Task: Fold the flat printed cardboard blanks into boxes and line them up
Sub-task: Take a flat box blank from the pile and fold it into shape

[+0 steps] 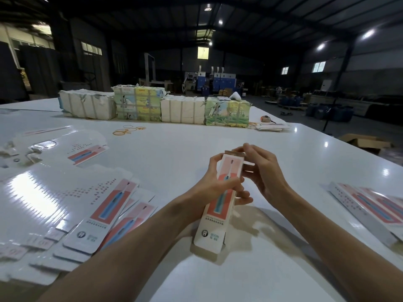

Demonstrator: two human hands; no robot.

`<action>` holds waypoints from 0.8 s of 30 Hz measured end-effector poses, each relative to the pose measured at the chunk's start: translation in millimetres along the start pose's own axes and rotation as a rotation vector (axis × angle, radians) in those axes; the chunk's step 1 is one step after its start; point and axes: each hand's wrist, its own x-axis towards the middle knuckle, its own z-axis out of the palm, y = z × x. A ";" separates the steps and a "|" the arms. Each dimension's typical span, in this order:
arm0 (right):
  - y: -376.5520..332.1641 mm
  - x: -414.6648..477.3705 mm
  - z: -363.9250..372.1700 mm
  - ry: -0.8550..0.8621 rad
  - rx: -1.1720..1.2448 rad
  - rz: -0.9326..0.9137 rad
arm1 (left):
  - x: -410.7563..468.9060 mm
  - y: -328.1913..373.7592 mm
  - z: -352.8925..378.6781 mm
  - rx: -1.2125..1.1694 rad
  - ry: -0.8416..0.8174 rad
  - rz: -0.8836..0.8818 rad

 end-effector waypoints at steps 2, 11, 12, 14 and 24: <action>0.1 1.8 -0.8 0.029 0.060 0.056 | -0.1 -0.7 1.2 0.032 0.015 0.013; -0.5 10.6 -9.3 0.031 0.184 0.238 | -1.1 2.0 5.5 0.073 0.048 0.061; -0.7 11.2 -9.9 0.027 0.186 0.243 | -1.4 2.6 6.0 0.086 0.049 0.066; -0.9 11.9 -10.9 0.019 0.186 0.245 | -1.4 3.5 6.1 0.100 0.048 0.064; -1.2 5.9 -4.2 -0.058 0.177 0.193 | -5.1 4.0 1.3 -0.066 0.048 0.038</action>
